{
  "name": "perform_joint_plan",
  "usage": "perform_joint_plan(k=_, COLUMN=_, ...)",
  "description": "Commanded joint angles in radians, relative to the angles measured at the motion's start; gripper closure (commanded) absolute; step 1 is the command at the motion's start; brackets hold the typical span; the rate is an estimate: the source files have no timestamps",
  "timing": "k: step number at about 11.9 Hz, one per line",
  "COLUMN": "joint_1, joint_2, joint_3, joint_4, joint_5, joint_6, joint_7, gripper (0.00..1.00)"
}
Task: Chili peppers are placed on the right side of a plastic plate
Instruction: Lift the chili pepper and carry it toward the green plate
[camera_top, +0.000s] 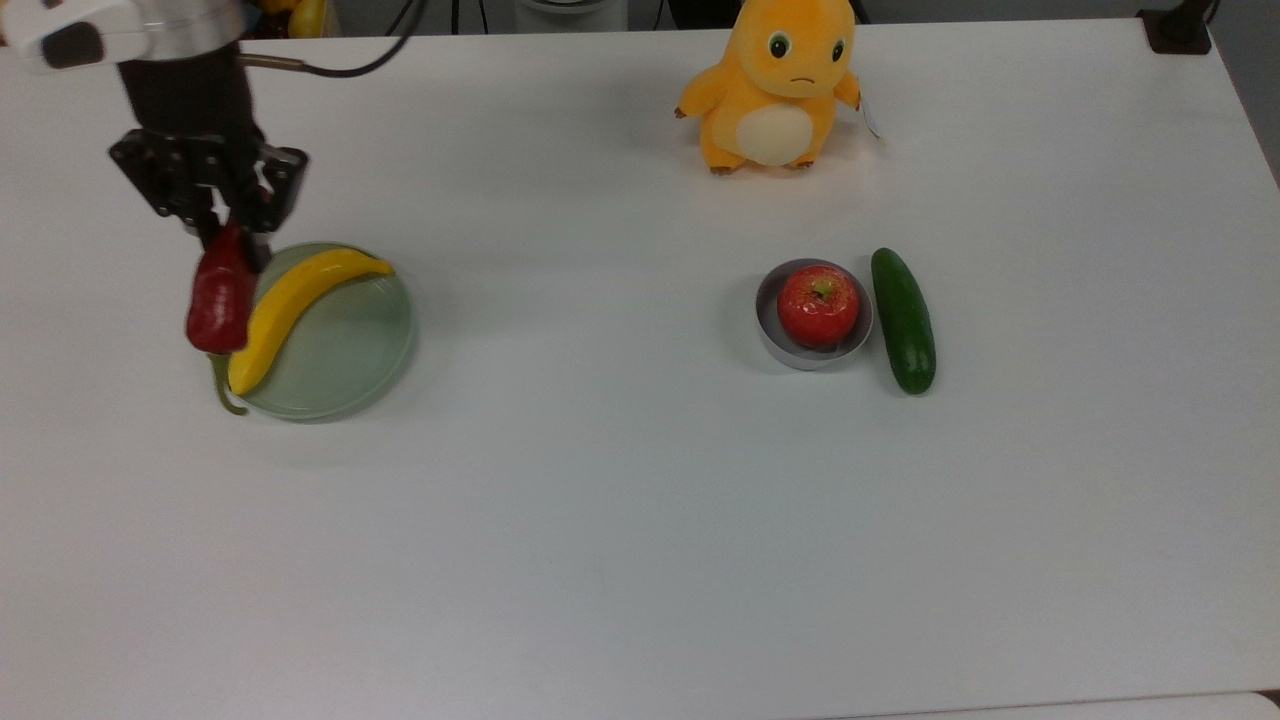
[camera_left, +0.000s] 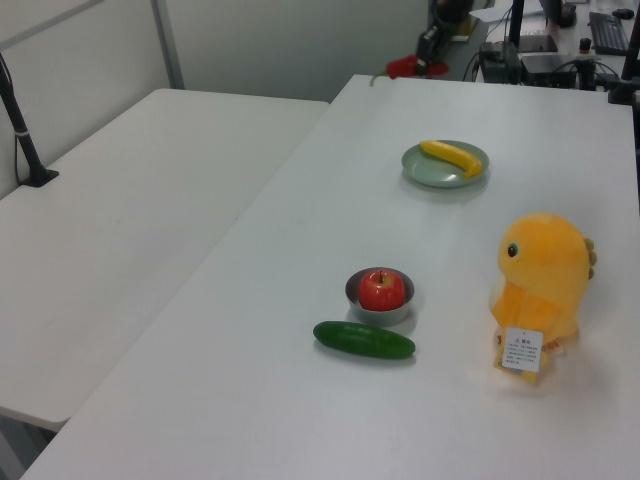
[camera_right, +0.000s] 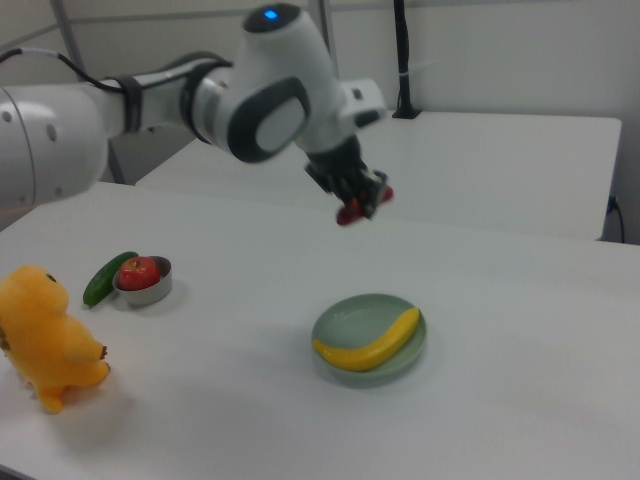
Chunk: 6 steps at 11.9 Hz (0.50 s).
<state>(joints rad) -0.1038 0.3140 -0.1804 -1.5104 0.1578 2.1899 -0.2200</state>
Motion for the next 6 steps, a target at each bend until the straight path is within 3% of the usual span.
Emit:
perform_joint_plan(k=1, joint_1=-0.023, joint_2=-0.026, joint_3=-0.106, joint_4=-0.112, joint_5=0.174, joint_6=0.017, joint_7=-0.213, gripper=1.0)
perform_joint_plan(k=3, joint_1=-0.042, joint_2=-0.024, joint_3=-0.172, joint_4=-0.166, joint_5=0.306, joint_6=0.027, joint_7=-0.382, gripper=1.0)
perform_joint_plan(k=6, joint_1=-0.111, joint_2=-0.001, joint_3=-0.185, joint_4=-0.249, joint_5=0.446, joint_6=0.115, joint_7=-0.562, gripper=1.0)
